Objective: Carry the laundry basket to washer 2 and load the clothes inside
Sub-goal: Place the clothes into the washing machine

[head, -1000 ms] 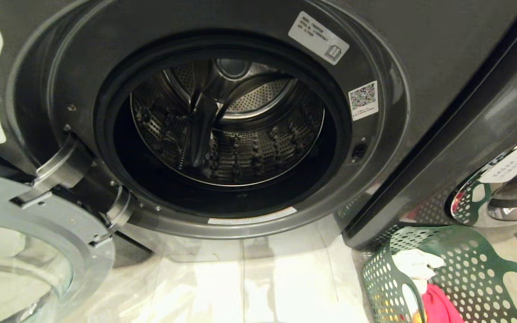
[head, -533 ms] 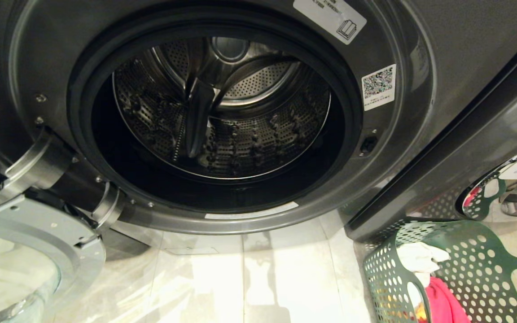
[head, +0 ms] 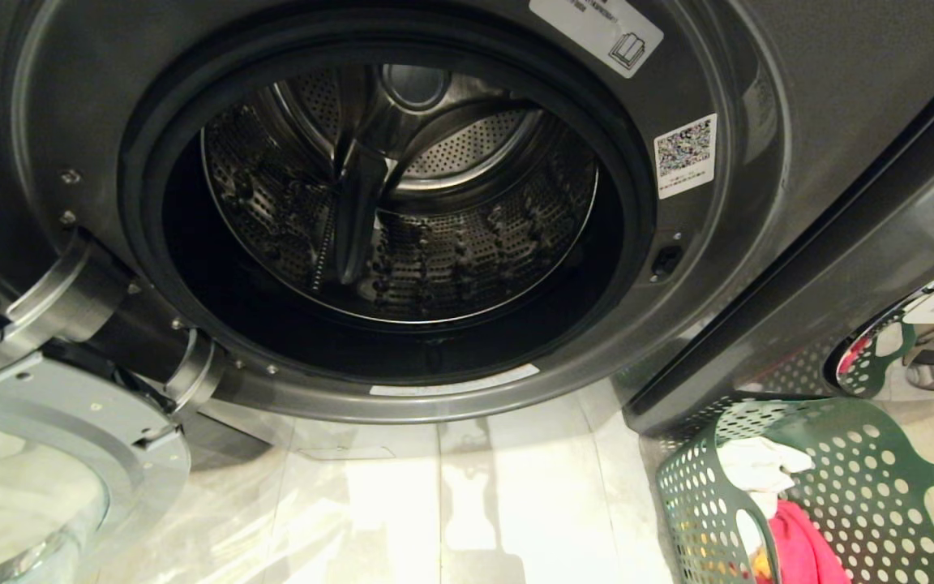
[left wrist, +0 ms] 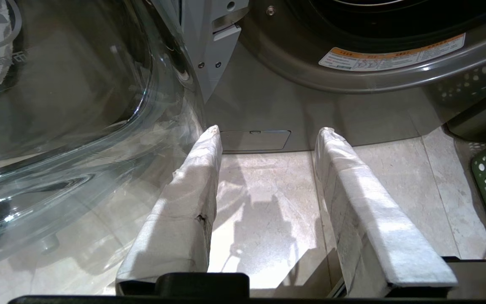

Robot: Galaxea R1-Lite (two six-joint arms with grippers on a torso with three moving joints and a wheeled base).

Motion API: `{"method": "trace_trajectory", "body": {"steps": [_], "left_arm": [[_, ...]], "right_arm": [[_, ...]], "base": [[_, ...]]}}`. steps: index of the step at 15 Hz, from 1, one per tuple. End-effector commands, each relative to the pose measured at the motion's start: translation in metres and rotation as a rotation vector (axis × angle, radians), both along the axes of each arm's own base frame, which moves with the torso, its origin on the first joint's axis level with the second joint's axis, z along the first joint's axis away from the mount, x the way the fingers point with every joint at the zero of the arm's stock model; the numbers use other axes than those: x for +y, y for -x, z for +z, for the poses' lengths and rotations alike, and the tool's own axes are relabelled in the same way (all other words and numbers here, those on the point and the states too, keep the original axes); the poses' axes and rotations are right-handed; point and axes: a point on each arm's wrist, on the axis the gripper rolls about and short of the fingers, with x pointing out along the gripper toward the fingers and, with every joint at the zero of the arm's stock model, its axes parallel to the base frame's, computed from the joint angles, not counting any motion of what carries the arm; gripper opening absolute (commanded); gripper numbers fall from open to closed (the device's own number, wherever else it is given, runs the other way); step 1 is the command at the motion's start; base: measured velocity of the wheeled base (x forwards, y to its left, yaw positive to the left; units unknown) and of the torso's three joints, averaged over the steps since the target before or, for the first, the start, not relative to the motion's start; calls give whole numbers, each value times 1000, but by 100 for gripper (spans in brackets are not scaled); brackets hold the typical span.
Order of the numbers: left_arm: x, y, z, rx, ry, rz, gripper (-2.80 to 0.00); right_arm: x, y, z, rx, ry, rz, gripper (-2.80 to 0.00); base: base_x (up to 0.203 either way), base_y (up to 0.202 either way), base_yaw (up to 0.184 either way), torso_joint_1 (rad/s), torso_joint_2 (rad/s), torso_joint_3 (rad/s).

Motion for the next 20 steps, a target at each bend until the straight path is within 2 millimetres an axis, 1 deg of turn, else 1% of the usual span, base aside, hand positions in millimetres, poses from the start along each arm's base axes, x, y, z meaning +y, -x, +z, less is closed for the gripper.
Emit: {"method": "trace_trajectory", "body": {"steps": [1,2,3,4,5,6,7,8,10,12,13,15,16,17,20], "left_arm": [[0,-1,-2,8,0,1,-280],[0,-1,-2,8,0,1,-280],[0,-1,-2,8,-2,1,-280],[0,-1,-2,8,-2,1,-280],[0,-1,-2,8,0,1,-280],[0,-1,-2,8,2,1,-280],[0,-1,-2,8,0,1,-280],[0,-1,-2,8,-1,1,-280],[0,-1,-2,8,-5,1,-280],[0,-1,-2,8,-5,1,-280],[0,-1,-2,8,-3,1,-280],[0,-1,-2,8,-3,1,-280],[0,-1,-2,8,-5,1,-280],[0,-1,-2,8,-5,1,-280],[0,-1,-2,8,-5,1,-280]], "right_arm": [[-1,4,46,-14,-13,-47,-280],[-2,-2,72,36,-55,-107,-280],[-4,-20,95,132,-123,-178,-280],[-5,-46,109,263,-206,-254,-280],[-6,-72,113,400,-283,-335,-280],[-7,-95,105,537,-351,-425,-280],[-7,-112,90,645,-409,-510,-280],[-8,-121,71,721,-438,-562,-280],[-8,-131,21,839,-463,-615,-280],[-8,-148,-12,926,-469,-651,-280],[-8,-156,-24,945,-484,-664,-280],[-13,-173,-40,932,-571,-670,-280],[-17,-180,-50,964,-596,-687,-280],[-20,-186,-59,1000,-611,-709,0],[-32,-212,-89,1028,-666,-735,0]], "base": [[0,0,0,0,0,0],[0,0,0,0,0,0],[0,0,0,0,0,0],[0,0,0,0,0,0],[0,0,0,0,0,0],[0,0,0,0,0,0],[0,0,0,0,0,0],[0,0,0,0,0,0],[0,0,0,0,0,0],[0,0,0,0,0,0],[0,0,0,0,0,0],[0,0,0,0,0,0],[0,0,0,0,0,0],[0,0,0,0,0,0],[0,0,0,0,0,0]]}}
